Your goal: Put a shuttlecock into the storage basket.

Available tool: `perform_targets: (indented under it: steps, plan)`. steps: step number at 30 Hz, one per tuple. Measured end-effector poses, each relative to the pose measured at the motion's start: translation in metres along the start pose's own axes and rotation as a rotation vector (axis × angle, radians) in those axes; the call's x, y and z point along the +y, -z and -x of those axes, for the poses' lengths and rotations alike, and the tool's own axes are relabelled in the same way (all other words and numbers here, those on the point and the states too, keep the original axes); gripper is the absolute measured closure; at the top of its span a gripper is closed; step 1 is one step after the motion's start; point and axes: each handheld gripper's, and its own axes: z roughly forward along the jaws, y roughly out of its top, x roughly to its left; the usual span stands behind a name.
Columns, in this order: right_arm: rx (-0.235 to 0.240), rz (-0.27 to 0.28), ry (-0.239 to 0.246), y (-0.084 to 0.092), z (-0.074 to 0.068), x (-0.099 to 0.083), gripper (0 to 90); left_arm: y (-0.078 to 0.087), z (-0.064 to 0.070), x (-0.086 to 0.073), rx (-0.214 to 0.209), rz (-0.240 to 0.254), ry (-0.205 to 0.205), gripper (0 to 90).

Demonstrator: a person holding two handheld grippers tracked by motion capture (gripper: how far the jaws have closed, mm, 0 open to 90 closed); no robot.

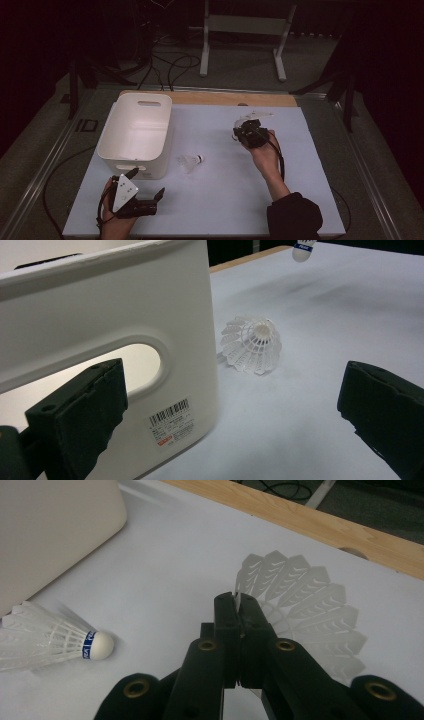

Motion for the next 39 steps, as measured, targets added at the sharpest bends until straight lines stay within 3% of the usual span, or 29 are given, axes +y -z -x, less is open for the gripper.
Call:
perform_targets:
  steps: [39]
  plan:
    - [0.038,0.032,0.005,-0.002,-0.015,0.004,89.5,-0.002,0.000,0.000,-0.002,-0.015,-0.004,0.3]
